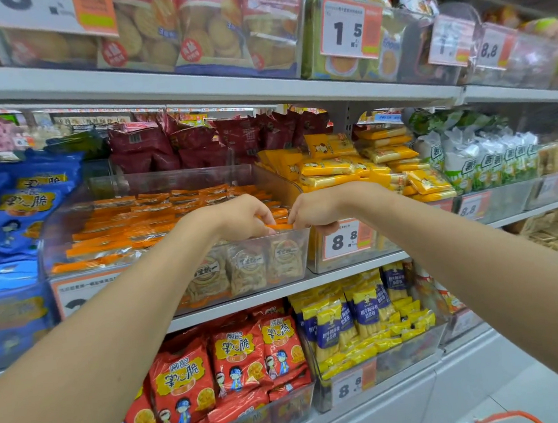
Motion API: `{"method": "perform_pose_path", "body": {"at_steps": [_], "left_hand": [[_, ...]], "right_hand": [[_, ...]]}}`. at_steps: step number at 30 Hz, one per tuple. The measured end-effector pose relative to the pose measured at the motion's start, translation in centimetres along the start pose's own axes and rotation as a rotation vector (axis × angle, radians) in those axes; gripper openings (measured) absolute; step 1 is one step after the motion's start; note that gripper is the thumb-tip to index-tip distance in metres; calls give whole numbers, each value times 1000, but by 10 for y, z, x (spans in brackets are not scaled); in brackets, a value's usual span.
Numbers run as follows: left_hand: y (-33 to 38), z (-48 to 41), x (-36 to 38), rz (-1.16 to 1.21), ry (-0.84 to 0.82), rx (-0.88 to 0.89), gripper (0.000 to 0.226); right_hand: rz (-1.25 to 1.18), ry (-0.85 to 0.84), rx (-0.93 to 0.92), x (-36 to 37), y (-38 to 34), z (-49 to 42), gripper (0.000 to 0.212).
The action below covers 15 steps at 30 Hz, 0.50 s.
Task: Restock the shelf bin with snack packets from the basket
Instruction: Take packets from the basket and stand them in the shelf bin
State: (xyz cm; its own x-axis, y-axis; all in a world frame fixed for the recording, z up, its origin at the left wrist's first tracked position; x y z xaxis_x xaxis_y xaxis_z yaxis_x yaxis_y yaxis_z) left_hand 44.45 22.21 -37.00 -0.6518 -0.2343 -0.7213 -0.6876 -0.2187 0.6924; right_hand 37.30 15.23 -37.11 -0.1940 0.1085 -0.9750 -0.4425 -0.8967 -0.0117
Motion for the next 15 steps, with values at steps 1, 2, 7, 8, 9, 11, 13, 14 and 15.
{"method": "perform_pose_path", "body": {"at_steps": [1,2,7,8,9,11,13,14,15], "left_hand": [[1,0,-1,-3,12,6,9],[1,0,-3,4,28,14,9],[-4,5,4,36,-28,-42,17],[-5,6,5,46,-47,-61,19],[-6,7,6,61,-63,-70,22],[-9,10,7,123,-73,-85,22],[-8,13,4,199,-16,-69,24],[-4,14,-2,218,50,-31,24],[2,17,-9,222,138,26,23]], "right_hand": [[-18,26,-20,-2,-2,1,29],[-38,63,-40,-3,-3,3,25],[-22,106,20,4,1,-1,35],[-9,100,38,5,2,-2,39],[-4,113,40,4,1,-1,39],[-21,179,-3,2,-4,7,35],[-98,284,-36,1,-5,19,32],[-130,391,-62,-2,-4,28,31],[-144,527,-81,-7,-2,39,30]]}}
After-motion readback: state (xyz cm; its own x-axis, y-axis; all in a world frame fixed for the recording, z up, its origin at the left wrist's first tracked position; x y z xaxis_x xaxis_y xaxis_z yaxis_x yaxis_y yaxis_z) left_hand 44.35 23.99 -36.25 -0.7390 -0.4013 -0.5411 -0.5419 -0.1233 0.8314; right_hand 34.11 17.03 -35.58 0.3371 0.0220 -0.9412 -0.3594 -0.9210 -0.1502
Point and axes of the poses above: each hand's wrist, its own z-axis away from the middle knuckle, its own x-axis out of the palm, y = z × x, the point moved 10 cm from there along -z, towards the middle knuckle, and after that the axes turned 15 degrees about z, right-handed, at the moved point
